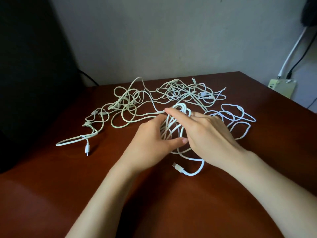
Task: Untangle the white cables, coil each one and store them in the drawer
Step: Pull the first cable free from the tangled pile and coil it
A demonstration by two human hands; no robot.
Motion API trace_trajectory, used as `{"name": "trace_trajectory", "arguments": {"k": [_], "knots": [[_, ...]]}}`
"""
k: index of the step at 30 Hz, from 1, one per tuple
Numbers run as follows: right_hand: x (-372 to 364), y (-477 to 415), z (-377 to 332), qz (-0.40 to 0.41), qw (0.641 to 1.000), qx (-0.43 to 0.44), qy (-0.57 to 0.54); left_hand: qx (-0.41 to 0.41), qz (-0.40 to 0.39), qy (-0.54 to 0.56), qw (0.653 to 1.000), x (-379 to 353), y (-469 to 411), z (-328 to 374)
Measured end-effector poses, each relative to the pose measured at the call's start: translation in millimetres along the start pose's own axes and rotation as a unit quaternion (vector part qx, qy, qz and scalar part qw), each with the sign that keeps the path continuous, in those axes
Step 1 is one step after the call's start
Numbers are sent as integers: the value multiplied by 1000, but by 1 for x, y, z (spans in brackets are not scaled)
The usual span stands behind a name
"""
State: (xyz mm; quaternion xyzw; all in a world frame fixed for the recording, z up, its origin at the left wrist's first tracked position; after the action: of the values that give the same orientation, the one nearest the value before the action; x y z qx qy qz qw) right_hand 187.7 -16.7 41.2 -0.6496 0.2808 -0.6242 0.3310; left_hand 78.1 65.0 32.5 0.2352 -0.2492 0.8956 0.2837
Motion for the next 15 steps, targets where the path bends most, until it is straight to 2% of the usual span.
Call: {"name": "trace_trajectory", "arguments": {"k": [3,6,10,15], "knots": [[-2,2,1,-39,999,-13,-11,-12,2,-43,999,-2,1,3],[-5,2,4,-21,999,-24,-13,-2,-30,-33,999,-3,0,1],[-4,3,8,2,999,-32,-27,16,-59,16,998,-5,-3,-7],[3,0,14,28,995,-66,-66,84,-116,114,983,-1,-3,-13]]}}
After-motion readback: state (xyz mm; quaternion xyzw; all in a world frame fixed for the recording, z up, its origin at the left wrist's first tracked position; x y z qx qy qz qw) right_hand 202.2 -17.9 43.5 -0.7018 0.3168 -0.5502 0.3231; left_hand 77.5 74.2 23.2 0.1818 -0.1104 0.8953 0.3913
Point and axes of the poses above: each hand's wrist, its own y-axis away from the middle knuckle, its own x-axis out of the back of the hand, z = x × y, the point moved 3 cm from there along -y, towards the middle knuckle, and after that the axes turned 11 degrees about z, right-handed, at the moved point
